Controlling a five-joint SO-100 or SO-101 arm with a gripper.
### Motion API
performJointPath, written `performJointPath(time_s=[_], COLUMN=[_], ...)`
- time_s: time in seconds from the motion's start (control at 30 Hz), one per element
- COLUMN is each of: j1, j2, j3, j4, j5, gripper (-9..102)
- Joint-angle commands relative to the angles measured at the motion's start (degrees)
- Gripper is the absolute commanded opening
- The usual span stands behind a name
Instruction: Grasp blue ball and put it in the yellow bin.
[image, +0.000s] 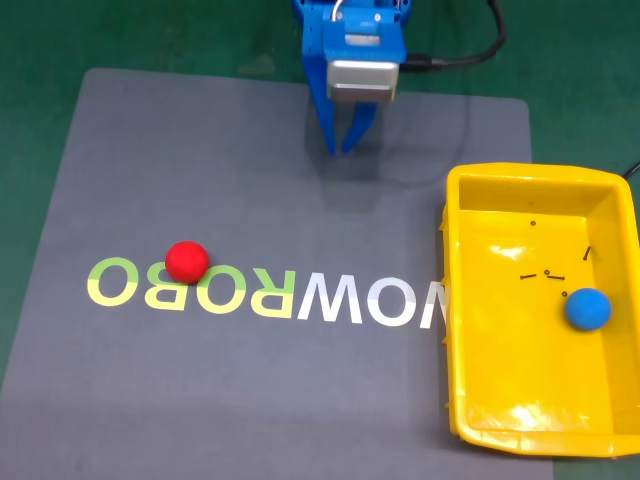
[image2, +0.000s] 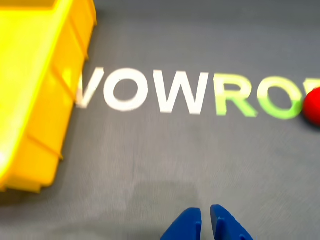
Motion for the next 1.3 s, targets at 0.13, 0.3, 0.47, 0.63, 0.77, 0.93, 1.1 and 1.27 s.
performJointPath(time_s=[0.13, 0.3, 0.47, 0.63, 0.77, 0.93, 1.1, 1.27], j1=[-0.2, 0.1, -0.3, -0.4, -0.8, -2.0, -1.9, -1.8], j2=[3.2, 3.2, 3.2, 3.2, 3.2, 3.2, 3.2, 3.2], j3=[5.5, 8.1, 8.2, 8.2, 8.2, 8.2, 8.2, 8.2], j4=[0.5, 3.2, 7.4, 11.6, 15.4, 20.1, 20.6, 20.9], j5=[-0.6, -1.4, -2.0, -2.6, -2.8, -2.8, -2.7, -3.1], gripper=[0, 0, 0, 0, 0, 0, 0, 0])
